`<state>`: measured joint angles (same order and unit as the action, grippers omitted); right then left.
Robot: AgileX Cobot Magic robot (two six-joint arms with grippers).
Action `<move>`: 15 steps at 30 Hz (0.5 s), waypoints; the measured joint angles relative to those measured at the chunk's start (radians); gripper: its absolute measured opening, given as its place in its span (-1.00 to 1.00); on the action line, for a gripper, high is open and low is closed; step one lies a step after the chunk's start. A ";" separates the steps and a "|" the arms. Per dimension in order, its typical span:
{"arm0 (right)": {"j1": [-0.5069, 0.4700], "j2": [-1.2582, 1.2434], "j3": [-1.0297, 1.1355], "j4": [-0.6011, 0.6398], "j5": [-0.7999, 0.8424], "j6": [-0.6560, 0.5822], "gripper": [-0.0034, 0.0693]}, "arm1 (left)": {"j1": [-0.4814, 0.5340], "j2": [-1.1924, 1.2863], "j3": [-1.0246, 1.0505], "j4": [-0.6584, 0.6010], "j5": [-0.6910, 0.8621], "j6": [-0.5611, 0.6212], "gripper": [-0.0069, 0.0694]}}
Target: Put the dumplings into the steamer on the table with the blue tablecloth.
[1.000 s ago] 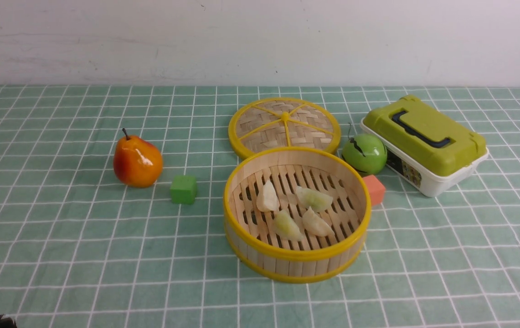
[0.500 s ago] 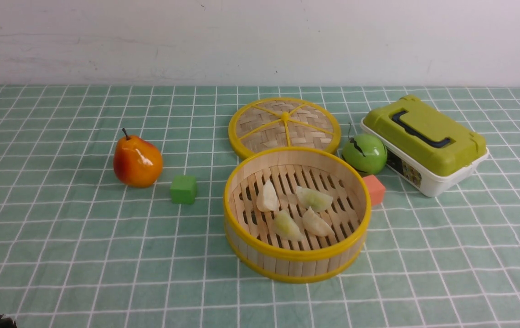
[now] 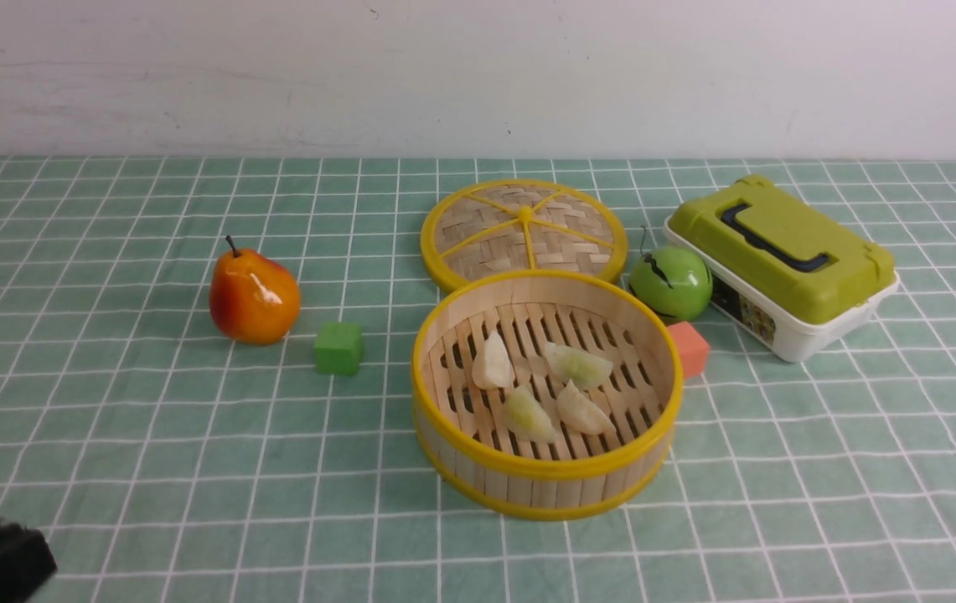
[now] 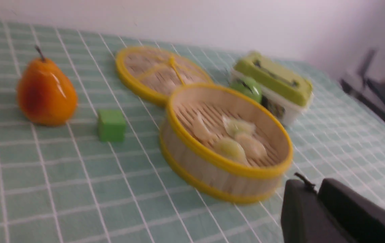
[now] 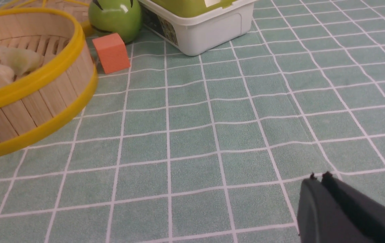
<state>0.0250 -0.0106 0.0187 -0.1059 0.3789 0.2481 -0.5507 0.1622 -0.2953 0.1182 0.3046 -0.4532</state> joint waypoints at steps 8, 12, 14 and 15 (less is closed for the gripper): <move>0.000 0.000 0.000 0.000 0.000 0.000 -0.85 | 0.369 -0.154 0.198 -0.135 -0.213 0.208 -0.86; 0.000 0.000 0.000 0.000 0.000 0.000 -0.83 | 0.500 -0.172 0.277 -0.148 -0.214 0.232 -0.86; 0.000 0.000 0.000 0.000 0.000 0.000 -0.82 | 0.547 -0.172 0.311 -0.148 -0.198 0.235 -0.86; 0.000 0.000 0.000 0.000 0.000 0.000 -0.82 | 0.561 -0.172 0.319 -0.149 -0.181 0.235 -0.86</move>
<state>0.0250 -0.0106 0.0187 -0.1059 0.3789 0.2481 0.0100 -0.0102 0.0234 -0.0306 0.1232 -0.2186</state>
